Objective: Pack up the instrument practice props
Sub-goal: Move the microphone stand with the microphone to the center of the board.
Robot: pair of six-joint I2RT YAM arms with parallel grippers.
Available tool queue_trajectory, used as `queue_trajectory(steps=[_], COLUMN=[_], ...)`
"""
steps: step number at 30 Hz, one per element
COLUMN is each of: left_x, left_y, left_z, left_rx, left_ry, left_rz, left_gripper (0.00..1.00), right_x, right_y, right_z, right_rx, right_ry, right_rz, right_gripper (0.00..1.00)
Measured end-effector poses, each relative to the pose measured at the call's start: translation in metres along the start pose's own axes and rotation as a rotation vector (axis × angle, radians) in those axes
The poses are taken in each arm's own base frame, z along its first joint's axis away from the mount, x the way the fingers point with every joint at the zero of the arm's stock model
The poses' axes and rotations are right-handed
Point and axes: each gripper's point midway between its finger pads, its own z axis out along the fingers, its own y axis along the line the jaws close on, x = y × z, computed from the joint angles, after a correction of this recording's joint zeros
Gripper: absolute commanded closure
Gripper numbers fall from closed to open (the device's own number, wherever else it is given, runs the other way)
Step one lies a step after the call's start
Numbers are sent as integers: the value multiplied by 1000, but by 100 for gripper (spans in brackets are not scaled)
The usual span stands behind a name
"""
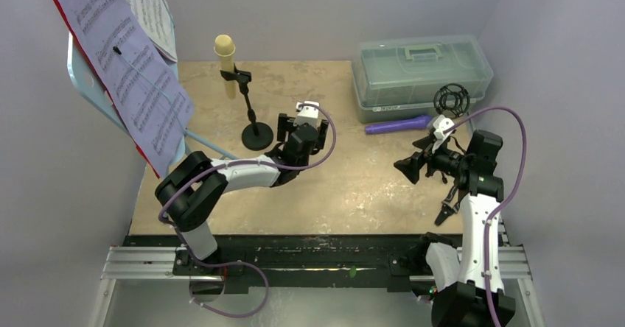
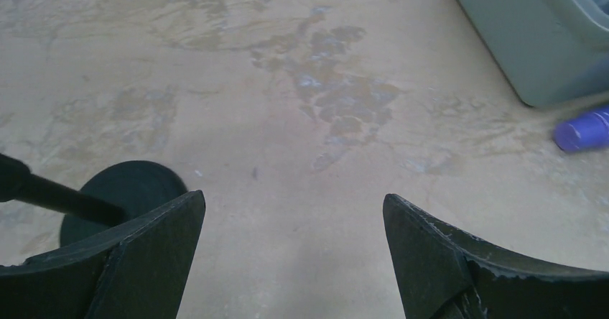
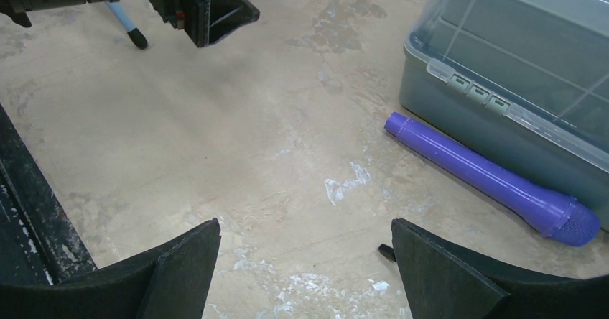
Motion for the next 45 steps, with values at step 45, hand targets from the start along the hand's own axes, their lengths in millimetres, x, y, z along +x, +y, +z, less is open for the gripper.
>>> queue_trajectory(steps=[45], left_x=[-8], left_y=[169], left_z=[32], left_rx=[-862], left_ry=[-40], left_rz=[-59], left_gripper=[28], right_x=[2], right_y=[-6], right_z=[1], right_rx=[34], right_ry=[22], right_rz=[-16], right_gripper=[7])
